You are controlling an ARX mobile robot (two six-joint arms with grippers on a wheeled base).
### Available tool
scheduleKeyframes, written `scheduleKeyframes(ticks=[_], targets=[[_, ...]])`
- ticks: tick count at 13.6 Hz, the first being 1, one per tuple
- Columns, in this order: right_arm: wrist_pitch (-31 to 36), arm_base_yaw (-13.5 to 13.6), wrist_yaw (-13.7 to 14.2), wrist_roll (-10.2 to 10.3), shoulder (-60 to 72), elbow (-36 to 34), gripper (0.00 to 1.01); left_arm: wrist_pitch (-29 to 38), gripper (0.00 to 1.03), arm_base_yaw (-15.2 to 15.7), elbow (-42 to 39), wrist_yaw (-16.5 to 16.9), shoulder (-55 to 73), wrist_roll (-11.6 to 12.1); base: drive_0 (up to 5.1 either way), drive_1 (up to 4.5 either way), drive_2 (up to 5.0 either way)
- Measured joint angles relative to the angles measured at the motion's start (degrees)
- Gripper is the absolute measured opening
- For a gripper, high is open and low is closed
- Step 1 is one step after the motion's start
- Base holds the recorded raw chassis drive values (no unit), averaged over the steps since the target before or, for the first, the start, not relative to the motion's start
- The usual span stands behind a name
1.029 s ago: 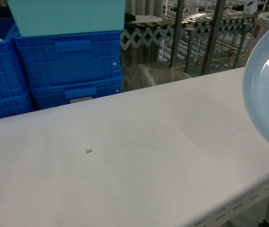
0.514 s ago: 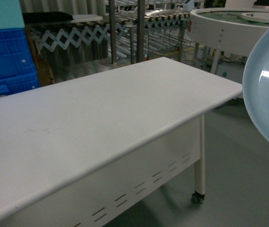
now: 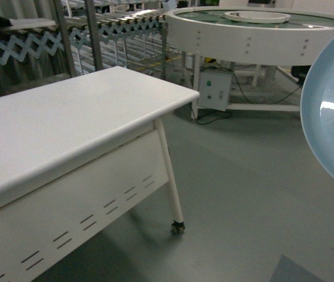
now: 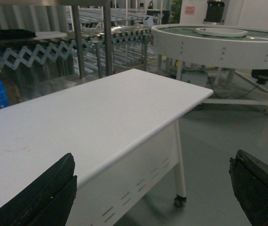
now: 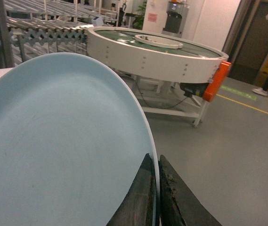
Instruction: Place blue tray on left shelf second layer neatly
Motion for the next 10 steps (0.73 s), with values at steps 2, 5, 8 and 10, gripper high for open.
scheduleKeyframes(ticks=[2,5,8,10], targets=[[0.0,0.0,0.0,0.0,0.0,0.0,0.02,0.0,0.98,0.0,0.0,0.0,0.0,0.0,2.8,-5.79,-2.4],[0.2,0.0,0.0,0.0,0.0,0.0,0.02,0.0,0.98,0.0,0.0,0.1,0.0,0.0,1.1,-3.85,-1.7],[-0.2,-0.3,0.1,-0.2,0.0,0.0,0.02,0.0,0.98,0.1,0.0,0.2,0.0,0.0,-1.6,-0.15,-3.0],[0.0,-0.3,0.1,-0.2,-0.2,0.0,0.02,0.1,0.98,0.1,0.0,0.0,0.0,0.0,-1.9,2.39,-6.2]])
